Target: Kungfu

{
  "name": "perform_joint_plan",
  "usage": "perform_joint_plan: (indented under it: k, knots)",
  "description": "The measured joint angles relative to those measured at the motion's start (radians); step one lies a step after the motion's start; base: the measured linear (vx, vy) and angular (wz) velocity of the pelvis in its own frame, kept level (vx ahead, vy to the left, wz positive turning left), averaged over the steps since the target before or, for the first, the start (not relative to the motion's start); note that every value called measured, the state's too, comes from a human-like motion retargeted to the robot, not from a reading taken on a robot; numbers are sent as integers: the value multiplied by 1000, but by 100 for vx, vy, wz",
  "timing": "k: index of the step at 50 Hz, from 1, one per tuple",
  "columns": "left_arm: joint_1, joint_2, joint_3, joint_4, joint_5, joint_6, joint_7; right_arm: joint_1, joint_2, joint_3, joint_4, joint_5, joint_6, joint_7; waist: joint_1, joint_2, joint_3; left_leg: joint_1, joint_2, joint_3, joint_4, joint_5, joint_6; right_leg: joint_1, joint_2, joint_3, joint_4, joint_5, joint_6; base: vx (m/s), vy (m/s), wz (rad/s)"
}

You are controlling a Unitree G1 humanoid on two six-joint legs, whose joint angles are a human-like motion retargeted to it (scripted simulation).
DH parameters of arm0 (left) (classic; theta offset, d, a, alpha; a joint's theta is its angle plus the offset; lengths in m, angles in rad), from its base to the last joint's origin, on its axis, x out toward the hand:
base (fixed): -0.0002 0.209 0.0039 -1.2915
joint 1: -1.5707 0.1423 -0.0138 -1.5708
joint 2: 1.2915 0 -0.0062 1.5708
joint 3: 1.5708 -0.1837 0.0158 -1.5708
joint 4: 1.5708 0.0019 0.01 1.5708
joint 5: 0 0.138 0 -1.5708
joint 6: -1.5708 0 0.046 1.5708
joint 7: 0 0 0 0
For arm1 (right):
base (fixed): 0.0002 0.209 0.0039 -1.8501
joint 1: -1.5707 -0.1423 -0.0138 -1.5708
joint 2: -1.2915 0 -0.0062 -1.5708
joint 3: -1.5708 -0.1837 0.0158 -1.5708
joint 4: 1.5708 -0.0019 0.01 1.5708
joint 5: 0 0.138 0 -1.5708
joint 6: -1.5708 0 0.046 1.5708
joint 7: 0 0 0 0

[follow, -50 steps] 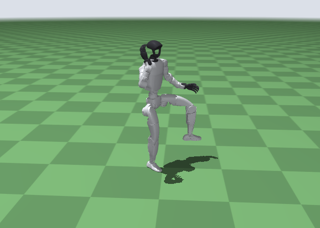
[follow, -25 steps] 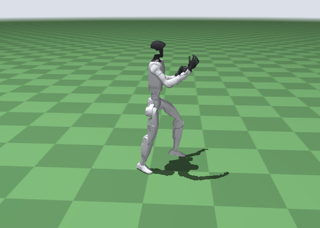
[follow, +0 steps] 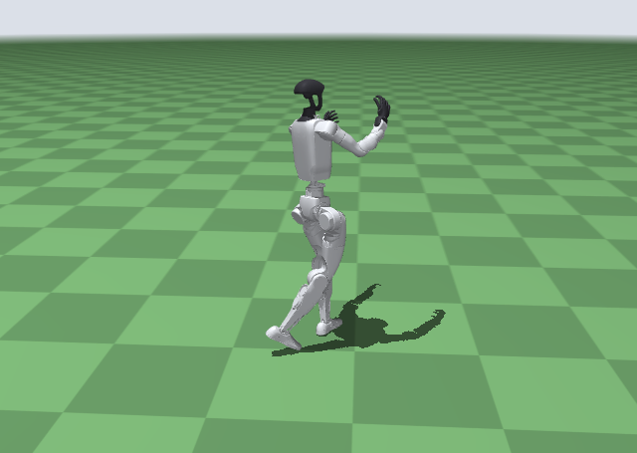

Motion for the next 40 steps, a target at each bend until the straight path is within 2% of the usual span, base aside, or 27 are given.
perform_joint_plan:
  k: [2, 5, 7, 8, 10, 11, 12, 13, 15, 17, 18, 20, 23, 25, 27, 30, 32, 35, 40]
  knots:
    - [0, -110, -36, 109, 59, 18, -114, 134, 14, -70, 28, -113, 46, 68, -40, -25, 10, 59, -46, -59, -28, -10, 8, -81, 4, 101, -44, -33, -51, 44, -25, 187]
    - [40, -311, -46, 416, 240, -26, -255, 365, 97, -174, 142, -412, 98, 157, -124, -53, 57, 166, -112, -143, -92, -3, 20, -230, -81, 199, -168, -23, -127, 34, -10, 165]
    - [62, -418, -118, 704, 313, -8, -279, 488, 160, -189, 322, -645, 144, 103, -213, -44, 109, 250, -140, -209, -141, -2, 40, -324, -141, 201, -292, 105, -189, 22, 5, 158]
    - [75, -457, -165, 819, 311, -2, -320, 532, 181, -191, 442, -745, 189, 50, -259, -36, 143, 292, -147, -240, -168, -1, 53, -373, -160, 210, -350, 190, -199, 14, 9, 131]
    - [117, -497, -327, 910, 137, -4, -397, 581, 206, -209, 750, -937, 336, -74, -336, -18, 216, 362, -142, -273, -209, -4, 72, -479, -190, 176, -460, 296, -178, 12, 14, 72]
    - [138, -540, -372, 913, 62, -39, -371, 595, 203, -240, 923, -1026, 455, -99, -357, -13, 245, 395, -135, -275, -227, -6, 73, -529, -199, 140, -500, 268, -120, 20, 17, 15]
    - [155, -586, -414, 912, -5, -77, -336, 611, 194, -271, 1099, -1108, 578, -100, -373, -3, 274, 424, -125, -275, -246, -8, 74, -582, -202, 114, -531, 234, -88, 24, 19, -21]
    - [164, -639, -448, 905, -55, -122, -284, 633, 175, -305, 1278, -1174, 708, -54, -381, 15, 303, 446, -110, -269, -267, -7, 75, -641, -194, 105, -544, 190, -108, 20, 17, -24]
    - [161, -699, -506, 892, -91, -159, -228, 744, 139, -327, 1366, -1224, 876, 96, -394, 38, 342, 467, -95, -274, -288, -9, 71, -709, -192, 30, -525, 154, -167, 18, 5, 7]
    - [149, -685, -619, 826, -88, -115, -275, 933, 105, -292, 1366, -1192, 937, 252, -414, 51, 366, 467, -88, -309, -278, -18, 54, -743, -210, -19, -472, 177, -206, 18, -12, 83]
    - [150, -655, -698, 769, -75, -89, -332, 1028, 95, -287, 1366, -1176, 941, 284, -429, 62, 370, 461, -79, -337, -267, -25, 42, -757, -214, 14, -439, 200, -220, 20, -23, 127]
    - [170, -589, -823, 652, -1, -58, -474, 1213, 108, -312, 1366, -1155, 896, 238, -454, 73, 357, 441, -70, -387, -240, -43, 20, -770, -211, 98, -386, 252, -222, 28, -35, 134]
    - [221, -540, -880, 567, 180, -43, -619, 1465, 170, -425, 1366, -1196, 736, 93, -450, 52, 294, 431, -89, -429, -227, -65, -1, -750, -197, 194, -358, 335, -162, 34, -47, 74]
    - [247, -534, -878, 547, 233, -58, -620, 1566, 198, -470, 1366, -1206, 693, 73, -440, 37, 250, 445, -99, -453, -244, -73, -5, -711, -187, 190, -365, 326, -132, 35, -49, -13]
    - [271, -515, -852, 507, 255, -102, -594, 1649, 206, -502, 1366, -1205, 636, 73, -388, 22, 185, 436, -118, -413, -246, -99, 9, -710, -175, 173, -351, 301, -113, 32, -37, -88]
    - [298, -504, -824, 433, 186, -169, -563, 1686, 190, -508, 1344, -1124, 582, 76, -338, 20, 120, 426, -138, -362, -242, -147, 27, -704, -161, 170, -305, 289, -96, 32, -23, -99]
    - [310, -495, -807, 371, 153, -175, -556, 1681, 182, -507, 1284, -1066, 538, 49, -304, 27, 92, 414, -146, -330, -228, -173, 14, -707, -145, 211, -267, 306, -79, 37, -23, -89]
    - [315, -488, -769, 265, 120, -163, -558, 1664, 196, -516, 1100, -1022, 465, -14, -273, 42, 69, 410, -145, -312, -216, -205, -16, -707, -144, 237, -214, 314, -54, 35, -29, -39]
    - [252, -462, -750, 33, 0, -143, -500, 1648, 225, -486, 604, -868, 215, -60, -244, 104, 61, 400, -107, -344, -187, -221, -97, -754, -205, 164, -106, 302, -75, 36, -33, 18]
